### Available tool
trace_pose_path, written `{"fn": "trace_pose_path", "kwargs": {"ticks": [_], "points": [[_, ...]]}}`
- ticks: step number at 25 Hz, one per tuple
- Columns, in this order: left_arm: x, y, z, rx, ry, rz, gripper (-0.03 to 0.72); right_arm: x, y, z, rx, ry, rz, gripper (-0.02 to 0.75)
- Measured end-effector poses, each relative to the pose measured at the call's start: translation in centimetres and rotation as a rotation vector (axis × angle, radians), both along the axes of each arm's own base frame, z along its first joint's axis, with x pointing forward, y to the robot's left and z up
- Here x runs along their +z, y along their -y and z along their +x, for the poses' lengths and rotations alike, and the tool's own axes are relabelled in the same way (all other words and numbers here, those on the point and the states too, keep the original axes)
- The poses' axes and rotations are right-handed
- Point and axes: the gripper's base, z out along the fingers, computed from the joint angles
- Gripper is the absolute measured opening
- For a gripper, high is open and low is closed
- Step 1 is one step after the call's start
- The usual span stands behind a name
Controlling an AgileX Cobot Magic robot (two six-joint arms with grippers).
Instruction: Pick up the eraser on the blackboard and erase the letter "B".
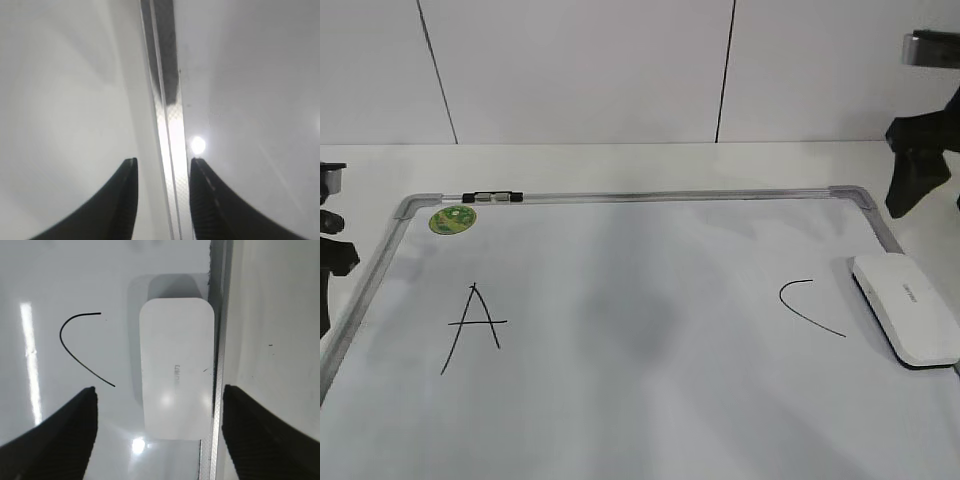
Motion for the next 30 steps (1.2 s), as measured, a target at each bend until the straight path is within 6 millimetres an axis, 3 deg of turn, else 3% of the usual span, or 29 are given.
{"fn": "trace_pose_path", "kwargs": {"ticks": [6, 13, 19, 24, 27, 30], "points": [[3.1, -0.2, -1.4, -0.007, 0.041, 0.0, 0.265, 3.2, 0.0, -2.9, -0.001, 0.087, 0.013, 0.594], [9.3, -0.4, -4.4, -0.009, 0.248, -0.014, 0.247, 6.4, 0.2, -10.2, -0.001, 0.2, 0.03, 0.594], [15.3, -0.9, -9.3, -0.009, 0.482, -0.033, 0.241, 8.0, 0.3, -16.9, -0.013, 0.311, 0.064, 0.593], [19.4, -1.3, -14.7, -0.01, 0.679, -0.049, 0.237, 9.0, 0.5, -22.3, -0.008, 0.448, 0.072, 0.592], [20.4, -1.6, -18.0, -0.01, 0.772, -0.057, 0.237, 9.2, 0.7, -25.4, -0.006, 0.537, 0.065, 0.592], [20.2, -1.9, -21.2, -0.01, 0.836, -0.062, 0.237, 8.9, 0.9, -28.6, -0.007, 0.627, 0.055, 0.592]]}}
